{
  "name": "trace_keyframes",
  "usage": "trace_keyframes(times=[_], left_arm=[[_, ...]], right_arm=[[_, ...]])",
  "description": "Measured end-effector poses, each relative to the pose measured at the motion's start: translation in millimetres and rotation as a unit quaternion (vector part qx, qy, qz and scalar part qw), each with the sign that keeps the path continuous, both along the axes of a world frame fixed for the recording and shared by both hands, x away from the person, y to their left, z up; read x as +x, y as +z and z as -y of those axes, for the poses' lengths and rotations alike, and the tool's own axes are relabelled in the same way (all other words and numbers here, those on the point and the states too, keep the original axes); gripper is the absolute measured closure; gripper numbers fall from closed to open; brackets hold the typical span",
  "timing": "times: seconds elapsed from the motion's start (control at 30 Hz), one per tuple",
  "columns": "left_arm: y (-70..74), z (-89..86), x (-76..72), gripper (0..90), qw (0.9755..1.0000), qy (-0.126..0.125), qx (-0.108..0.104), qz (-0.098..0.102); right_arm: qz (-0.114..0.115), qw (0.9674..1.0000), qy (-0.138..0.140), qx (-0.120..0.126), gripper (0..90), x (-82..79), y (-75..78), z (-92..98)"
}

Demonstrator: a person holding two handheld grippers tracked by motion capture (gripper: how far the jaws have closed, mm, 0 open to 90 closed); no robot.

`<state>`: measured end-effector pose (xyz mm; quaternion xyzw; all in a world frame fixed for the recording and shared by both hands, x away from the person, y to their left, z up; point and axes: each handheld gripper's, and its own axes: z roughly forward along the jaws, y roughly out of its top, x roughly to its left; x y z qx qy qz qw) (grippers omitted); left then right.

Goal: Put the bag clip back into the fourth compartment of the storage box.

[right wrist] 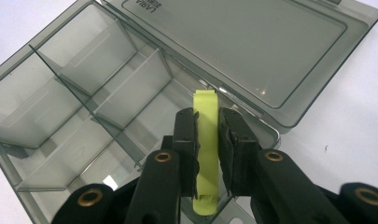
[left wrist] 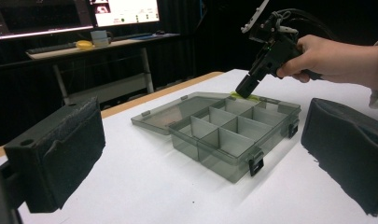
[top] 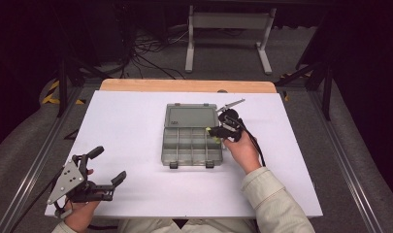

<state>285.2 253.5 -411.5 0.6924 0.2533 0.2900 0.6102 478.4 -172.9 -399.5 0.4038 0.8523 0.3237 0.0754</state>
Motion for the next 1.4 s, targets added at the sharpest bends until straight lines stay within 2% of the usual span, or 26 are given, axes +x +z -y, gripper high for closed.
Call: trace_keyframes(times=[0.07,0.13,0.2,0.27,0.4,0.47,0.57,0.77,0.87,1.13,1.4], left_arm=[[0.0,0.0,0.0,0.1,1.0000,0.000,0.000,0.000],[0.1,0.1,0.0,0.1,1.0000,0.000,0.000,0.000],[0.1,0.0,0.0,0.1,1.0000,0.000,0.000,0.001],[0.1,-0.1,0.0,0.1,1.0000,0.000,0.000,0.001],[0.1,-0.2,0.0,0.1,1.0000,0.000,0.001,0.000],[0.0,-0.2,-0.1,0.1,1.0000,0.001,0.001,0.000],[0.2,-0.3,0.0,0.1,1.0000,0.001,0.000,0.000],[0.3,-0.2,-0.1,0.1,1.0000,0.001,0.001,0.000],[0.4,-0.1,0.1,0.1,1.0000,0.001,0.002,0.001],[1.5,-2.6,0.3,0.1,1.0000,0.004,0.000,0.000],[2.1,-2.3,0.3,0.1,1.0000,0.003,0.006,0.000]], right_arm=[[-0.004,1.0000,-0.001,-0.001,76.7,0.0,-0.2,-0.1],[-0.003,1.0000,-0.001,0.001,66.6,0.3,-0.3,0.0],[0.001,1.0000,-0.002,0.008,61.9,0.0,1.3,0.5],[0.018,0.9998,0.002,0.007,47.6,-1.8,4.9,-0.1],[0.036,0.9992,0.008,0.017,33.3,-7.0,13.3,-0.8],[0.057,0.9983,0.009,0.013,26.2,-11.4,19.0,-1.7],[0.075,0.9967,0.032,0.000,17.4,-21.1,28.1,-4.0],[0.109,0.9929,0.041,0.025,11.8,-35.9,43.0,-2.6],[0.119,0.9911,0.047,0.035,10.6,-42.2,49.4,-0.8],[0.135,0.9883,0.053,0.047,6.0,-54.2,58.8,4.4],[0.159,0.9837,0.058,0.060,4.4,-70.2,70.5,14.4]])
